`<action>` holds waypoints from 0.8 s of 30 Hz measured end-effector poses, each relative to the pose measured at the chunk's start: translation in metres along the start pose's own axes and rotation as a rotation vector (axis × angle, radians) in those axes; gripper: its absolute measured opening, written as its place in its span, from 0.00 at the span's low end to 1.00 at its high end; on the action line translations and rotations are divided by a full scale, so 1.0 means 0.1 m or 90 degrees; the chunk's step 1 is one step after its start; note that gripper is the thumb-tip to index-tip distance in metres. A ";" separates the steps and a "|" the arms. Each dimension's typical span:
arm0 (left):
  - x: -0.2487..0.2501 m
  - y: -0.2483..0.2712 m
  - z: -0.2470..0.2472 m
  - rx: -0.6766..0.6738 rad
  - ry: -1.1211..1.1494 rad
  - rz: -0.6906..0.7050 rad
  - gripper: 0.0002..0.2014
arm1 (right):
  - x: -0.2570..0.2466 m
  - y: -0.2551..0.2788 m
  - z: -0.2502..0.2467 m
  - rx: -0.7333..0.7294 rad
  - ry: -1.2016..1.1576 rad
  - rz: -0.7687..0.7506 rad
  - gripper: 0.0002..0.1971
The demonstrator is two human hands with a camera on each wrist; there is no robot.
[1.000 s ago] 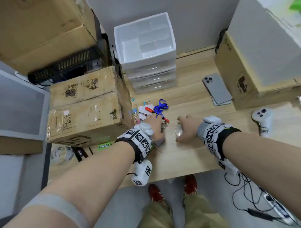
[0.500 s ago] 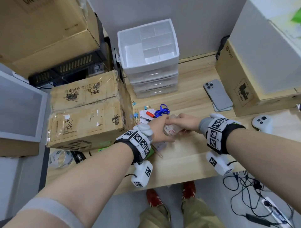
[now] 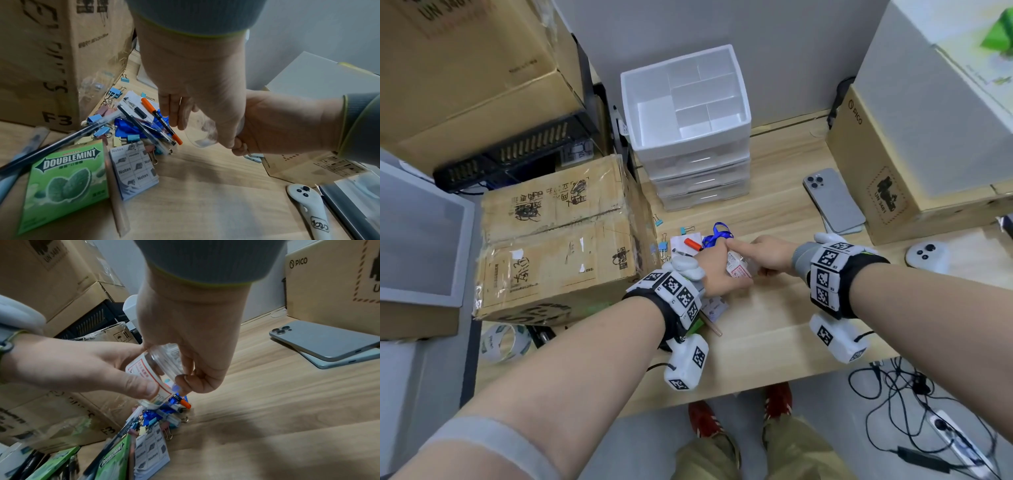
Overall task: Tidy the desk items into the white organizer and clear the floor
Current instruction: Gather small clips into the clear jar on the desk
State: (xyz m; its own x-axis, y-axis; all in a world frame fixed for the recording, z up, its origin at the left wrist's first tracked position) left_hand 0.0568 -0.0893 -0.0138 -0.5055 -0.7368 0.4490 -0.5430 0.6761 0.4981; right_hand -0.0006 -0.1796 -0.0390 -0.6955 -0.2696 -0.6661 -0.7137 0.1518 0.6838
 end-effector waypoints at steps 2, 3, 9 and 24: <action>-0.03 -0.03 0.04 -0.026 0.022 -0.022 0.30 | 0.02 -0.02 0.01 -0.008 -0.016 -0.008 0.32; -0.06 -0.05 0.07 -0.043 0.048 -0.031 0.33 | 0.02 -0.02 0.01 -0.011 -0.030 -0.015 0.31; -0.19 -0.06 0.02 -0.035 0.157 -0.061 0.33 | -0.04 0.02 -0.02 -0.032 -0.169 -0.052 0.19; -0.52 -0.02 0.15 0.001 0.332 -0.162 0.15 | 0.27 0.13 0.15 -0.036 -0.148 -0.008 0.42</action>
State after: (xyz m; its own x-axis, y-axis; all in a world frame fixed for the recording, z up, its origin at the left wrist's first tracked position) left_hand 0.0736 -0.0522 -0.0490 0.0389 -0.7823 0.6217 -0.6055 0.4765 0.6374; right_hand -0.0298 -0.1707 -0.0524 -0.6912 -0.0441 -0.7213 -0.7217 0.0947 0.6857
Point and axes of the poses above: each hand's wrist, its own y-axis away from the middle knuckle, its own z-axis out of the palm, x = y × z, the point moved 9 cm from there along -y, towards the middle knuckle, and after that the axes turned 5 degrees about -z, right-handed, at the moved point
